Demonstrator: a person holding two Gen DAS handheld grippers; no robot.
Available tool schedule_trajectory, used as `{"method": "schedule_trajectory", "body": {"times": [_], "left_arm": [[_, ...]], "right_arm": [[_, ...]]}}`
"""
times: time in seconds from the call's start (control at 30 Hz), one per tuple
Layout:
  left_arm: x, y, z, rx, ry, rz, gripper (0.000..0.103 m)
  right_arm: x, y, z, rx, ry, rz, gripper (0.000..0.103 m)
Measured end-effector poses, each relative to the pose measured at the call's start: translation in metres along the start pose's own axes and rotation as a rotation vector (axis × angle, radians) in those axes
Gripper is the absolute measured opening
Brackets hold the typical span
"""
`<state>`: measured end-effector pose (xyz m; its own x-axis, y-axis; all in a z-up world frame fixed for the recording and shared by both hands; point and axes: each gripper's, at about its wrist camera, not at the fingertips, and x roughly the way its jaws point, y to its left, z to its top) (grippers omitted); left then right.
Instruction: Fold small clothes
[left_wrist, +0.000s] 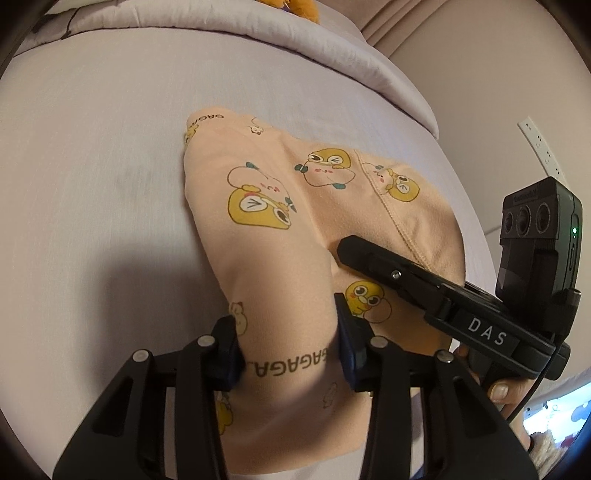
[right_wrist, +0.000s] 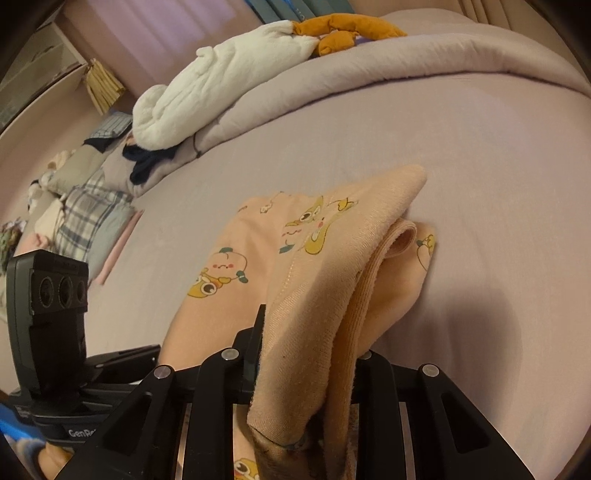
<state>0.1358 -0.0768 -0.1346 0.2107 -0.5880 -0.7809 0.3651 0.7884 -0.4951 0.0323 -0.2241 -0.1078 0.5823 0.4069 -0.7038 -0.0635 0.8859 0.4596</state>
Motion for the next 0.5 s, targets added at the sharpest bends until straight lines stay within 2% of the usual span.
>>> {"method": "schedule_trajectory", "body": {"times": [0.3,0.5], "left_arm": [[-0.020,-0.009,-0.050,0.027,-0.004,0.021,0.041],[-0.024,-0.018,-0.045,0.034,-0.039,0.017,0.041]], "right_arm": [[-0.018,0.012,-0.037,0.002,0.024,0.015,0.027],[-0.026,0.024,-0.047,-0.007,0.000,0.045,0.027]]}}
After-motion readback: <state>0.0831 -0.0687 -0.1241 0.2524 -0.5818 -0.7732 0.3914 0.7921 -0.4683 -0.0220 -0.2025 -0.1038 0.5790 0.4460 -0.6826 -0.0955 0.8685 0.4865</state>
